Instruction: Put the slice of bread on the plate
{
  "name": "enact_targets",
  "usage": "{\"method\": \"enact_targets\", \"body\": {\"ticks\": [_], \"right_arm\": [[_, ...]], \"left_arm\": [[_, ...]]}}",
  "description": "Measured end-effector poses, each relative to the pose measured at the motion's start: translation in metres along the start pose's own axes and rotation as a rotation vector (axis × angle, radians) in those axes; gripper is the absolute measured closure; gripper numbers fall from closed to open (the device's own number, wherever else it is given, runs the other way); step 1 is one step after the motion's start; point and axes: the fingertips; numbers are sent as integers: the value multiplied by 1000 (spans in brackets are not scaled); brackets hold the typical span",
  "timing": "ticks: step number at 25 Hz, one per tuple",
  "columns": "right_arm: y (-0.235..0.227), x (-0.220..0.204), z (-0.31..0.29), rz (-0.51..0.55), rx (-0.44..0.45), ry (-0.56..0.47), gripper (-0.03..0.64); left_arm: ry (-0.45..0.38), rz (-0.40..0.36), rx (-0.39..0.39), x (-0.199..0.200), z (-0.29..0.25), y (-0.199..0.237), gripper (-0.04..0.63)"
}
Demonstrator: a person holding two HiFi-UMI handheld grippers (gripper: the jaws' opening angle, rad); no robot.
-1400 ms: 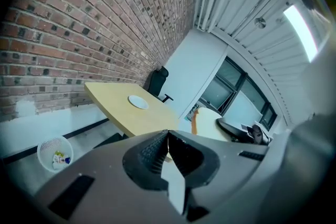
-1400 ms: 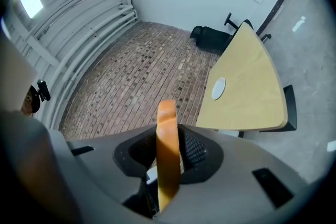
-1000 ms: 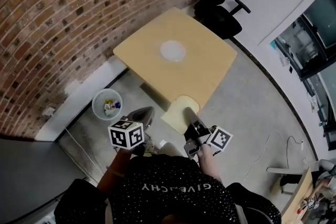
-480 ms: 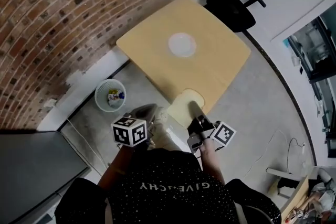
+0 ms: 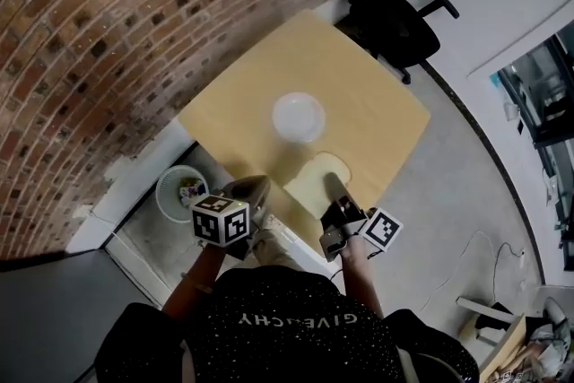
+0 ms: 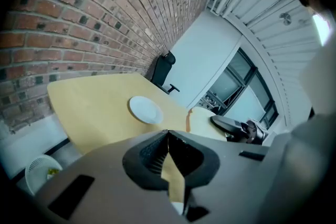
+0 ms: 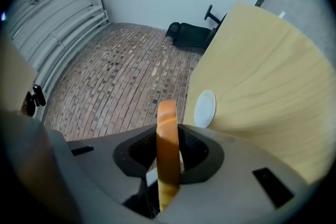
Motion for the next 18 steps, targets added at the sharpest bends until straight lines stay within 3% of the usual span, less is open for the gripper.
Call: {"method": "enact_targets", "body": {"ticks": [4, 9, 18], "right_arm": [[-19, 40, -21, 16, -41, 4, 518], [-48, 79, -63, 29, -138, 61, 518], [-81, 84, -182, -123, -157, 205, 518]], "left_arm": [[9, -39, 5, 34, -28, 9, 584], [3, -18, 26, 63, -50, 28, 584], [29, 9, 20, 79, -50, 50, 584]]}}
Point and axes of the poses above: the fingertips, and each gripper's own axes: z backward along the fingers, y to its left, x out of its top, and after that the axes turned 7 degrees about y, right-handed
